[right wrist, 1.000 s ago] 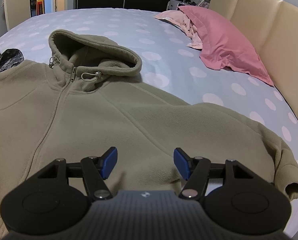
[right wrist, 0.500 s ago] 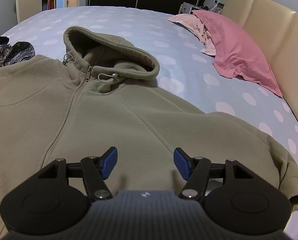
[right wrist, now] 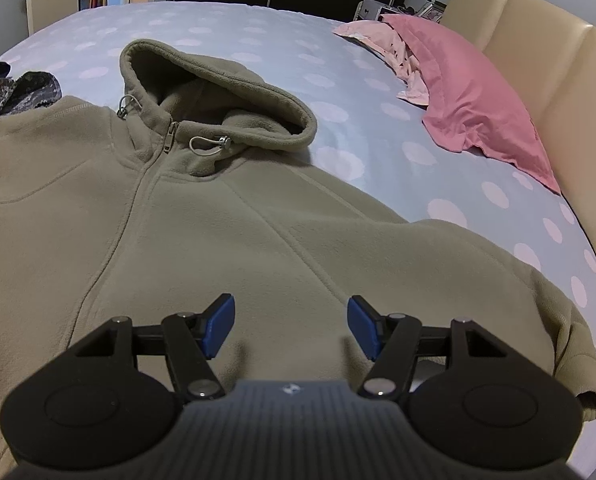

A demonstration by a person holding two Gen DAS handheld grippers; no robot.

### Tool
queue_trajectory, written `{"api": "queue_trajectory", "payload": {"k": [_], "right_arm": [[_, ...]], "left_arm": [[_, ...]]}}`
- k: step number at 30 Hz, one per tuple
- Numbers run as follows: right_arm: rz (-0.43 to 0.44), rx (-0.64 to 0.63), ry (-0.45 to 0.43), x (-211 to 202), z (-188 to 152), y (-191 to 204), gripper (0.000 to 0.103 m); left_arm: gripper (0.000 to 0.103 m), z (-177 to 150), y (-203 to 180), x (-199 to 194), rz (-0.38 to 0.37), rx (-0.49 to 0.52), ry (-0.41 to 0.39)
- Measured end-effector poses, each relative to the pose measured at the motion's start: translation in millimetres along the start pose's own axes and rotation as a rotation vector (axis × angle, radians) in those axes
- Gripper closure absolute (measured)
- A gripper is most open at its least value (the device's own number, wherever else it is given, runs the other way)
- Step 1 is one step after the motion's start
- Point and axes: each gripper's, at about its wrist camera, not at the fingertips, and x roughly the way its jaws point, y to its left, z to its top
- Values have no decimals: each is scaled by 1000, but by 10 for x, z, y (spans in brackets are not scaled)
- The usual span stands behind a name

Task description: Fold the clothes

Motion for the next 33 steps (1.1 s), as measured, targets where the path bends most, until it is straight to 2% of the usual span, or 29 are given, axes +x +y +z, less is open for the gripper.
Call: {"api": "queue_trajectory", "payload": {"k": [4,5,7,8,9,12,16,18,26,33], "right_arm": [[-8,0,5,29,15,8,38],[-9,1,7,36,18,6,38],[-12,4,9,41,20,1,38],[-12,6,9,37,23,-1,38],[-13,7,8,31,24,-4,38],[-14,8,5,5,22,-10,38],[-13,13,3,-38,-22,-46,38],[-7,19,3,-77,-53,-77,38],[23,33,-25,-380,-251,-231,36],[30,26,-41,-700,-561,-465,34]], "left_arm": [[91,-104,127,69,-22,-34,12],[84,-129,159,85,-27,-42,15],[64,-135,143,-95,-33,-21,-26],[48,-138,136,-185,-36,-10,-46],[42,-141,128,-275,-39,1,-67],[42,-180,59,-537,-55,38,-111],[40,-273,-156,-794,-110,96,-124],[35,-360,-328,-877,-194,143,-120],[34,-1039,-1172,-976,-489,354,-60],[34,-1640,-1723,-893,-685,531,26]]}}
